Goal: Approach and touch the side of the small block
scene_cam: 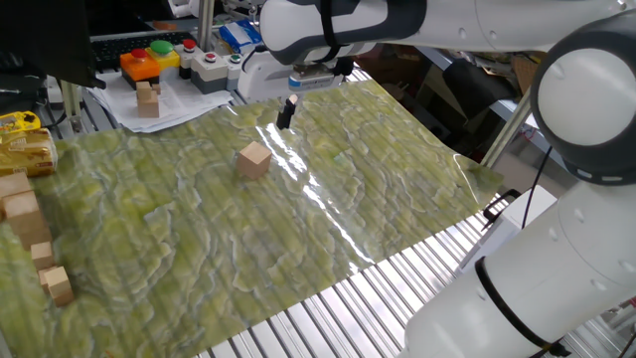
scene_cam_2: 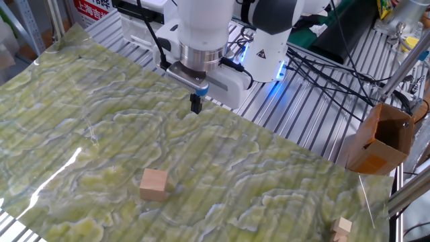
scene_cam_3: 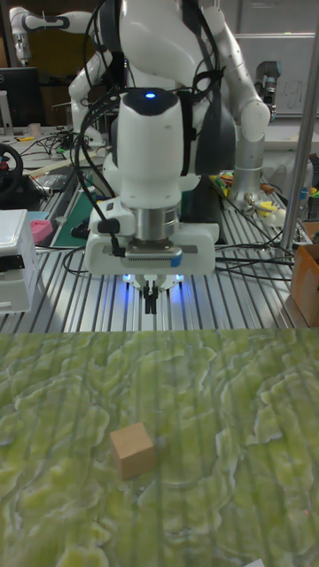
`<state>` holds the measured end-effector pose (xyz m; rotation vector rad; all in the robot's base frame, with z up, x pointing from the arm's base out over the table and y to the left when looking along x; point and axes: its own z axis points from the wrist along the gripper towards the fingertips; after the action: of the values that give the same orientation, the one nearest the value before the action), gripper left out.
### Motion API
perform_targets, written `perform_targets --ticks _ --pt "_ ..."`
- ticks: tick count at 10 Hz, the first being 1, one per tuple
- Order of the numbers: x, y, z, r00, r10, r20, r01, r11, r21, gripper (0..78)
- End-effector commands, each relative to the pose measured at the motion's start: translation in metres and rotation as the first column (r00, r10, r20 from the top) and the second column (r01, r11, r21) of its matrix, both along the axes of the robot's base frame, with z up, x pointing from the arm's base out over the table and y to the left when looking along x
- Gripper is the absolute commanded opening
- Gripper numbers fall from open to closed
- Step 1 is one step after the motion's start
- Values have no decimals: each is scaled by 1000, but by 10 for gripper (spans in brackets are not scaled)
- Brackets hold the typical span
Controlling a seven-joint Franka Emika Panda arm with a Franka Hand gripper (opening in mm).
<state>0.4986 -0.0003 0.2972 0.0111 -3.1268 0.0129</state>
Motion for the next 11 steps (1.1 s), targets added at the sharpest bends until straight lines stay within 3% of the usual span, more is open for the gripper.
perform_targets --ticks 1,3,5,8,9,11 --pt "1 0 1 958 177 -226 -203 974 -101 0" --pt "1 0 1 966 152 -211 -175 980 -93 0" --pt "1 0 1 976 158 -151 -176 978 -109 0" --pt "0 0 1 978 152 -142 -164 983 -83 0" --pt "0 0 2 979 159 -127 -170 982 -78 0" --pt "11 0 10 979 159 -130 -168 984 -59 0"
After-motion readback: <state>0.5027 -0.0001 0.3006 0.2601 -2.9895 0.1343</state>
